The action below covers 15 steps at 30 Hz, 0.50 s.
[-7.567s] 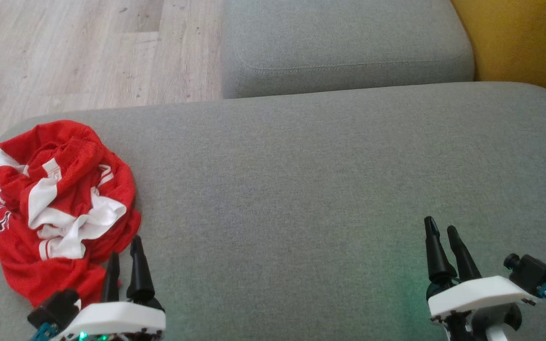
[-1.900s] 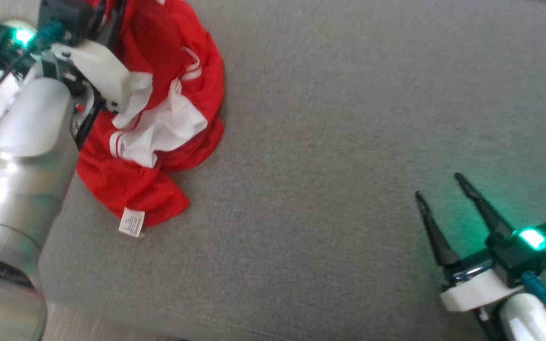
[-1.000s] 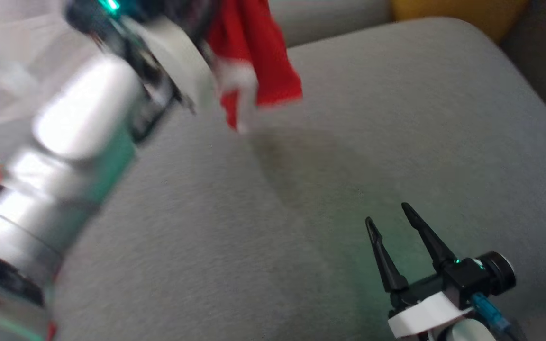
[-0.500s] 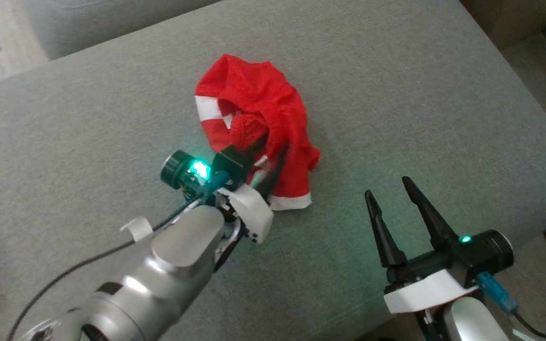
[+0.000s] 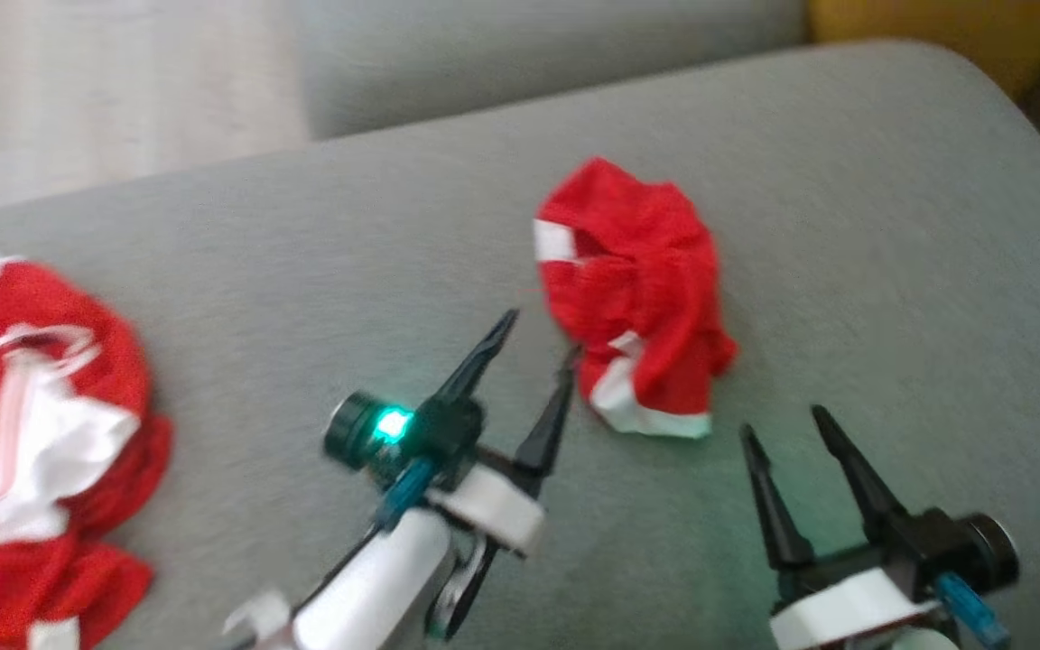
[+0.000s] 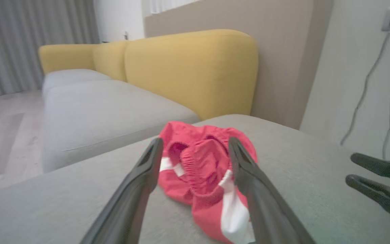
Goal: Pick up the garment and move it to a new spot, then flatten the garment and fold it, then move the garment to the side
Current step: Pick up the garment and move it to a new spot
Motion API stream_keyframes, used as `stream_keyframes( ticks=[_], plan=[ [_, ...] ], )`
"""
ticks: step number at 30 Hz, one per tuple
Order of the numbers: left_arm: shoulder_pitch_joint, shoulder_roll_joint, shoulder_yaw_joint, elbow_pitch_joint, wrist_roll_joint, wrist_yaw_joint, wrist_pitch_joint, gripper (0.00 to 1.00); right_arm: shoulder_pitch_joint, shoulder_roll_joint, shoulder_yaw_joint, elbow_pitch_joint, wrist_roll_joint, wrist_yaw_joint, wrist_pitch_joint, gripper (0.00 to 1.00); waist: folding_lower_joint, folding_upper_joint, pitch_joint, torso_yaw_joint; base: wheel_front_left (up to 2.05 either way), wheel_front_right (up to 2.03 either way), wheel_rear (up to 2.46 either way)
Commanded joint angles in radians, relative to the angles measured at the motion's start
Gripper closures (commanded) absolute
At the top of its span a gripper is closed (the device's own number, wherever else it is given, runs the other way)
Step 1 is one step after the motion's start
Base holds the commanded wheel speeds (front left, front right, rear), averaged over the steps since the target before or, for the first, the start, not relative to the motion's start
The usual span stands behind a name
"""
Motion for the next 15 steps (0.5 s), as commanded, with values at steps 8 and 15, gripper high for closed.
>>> stream_keyframes(
  ticks=[8,15],
  plan=[
    [0.265,0.072,0.310,-0.285,0.085,0.077,-0.009,0.00,0.026,-0.002,-0.045,-0.034,0.015,-0.001,-0.002,0.00,0.0003,0.0000,-0.135,0.201,0.00,0.00,0.00],
    [0.517,0.046,0.508,-0.444,0.189,0.080,-0.009,0.00,0.069,-0.002,-0.100,-0.045,0.044,-0.001,-0.002,0.00,0.0003,0.0000,-0.158,0.252,0.00,0.00,0.00]
  ],
)
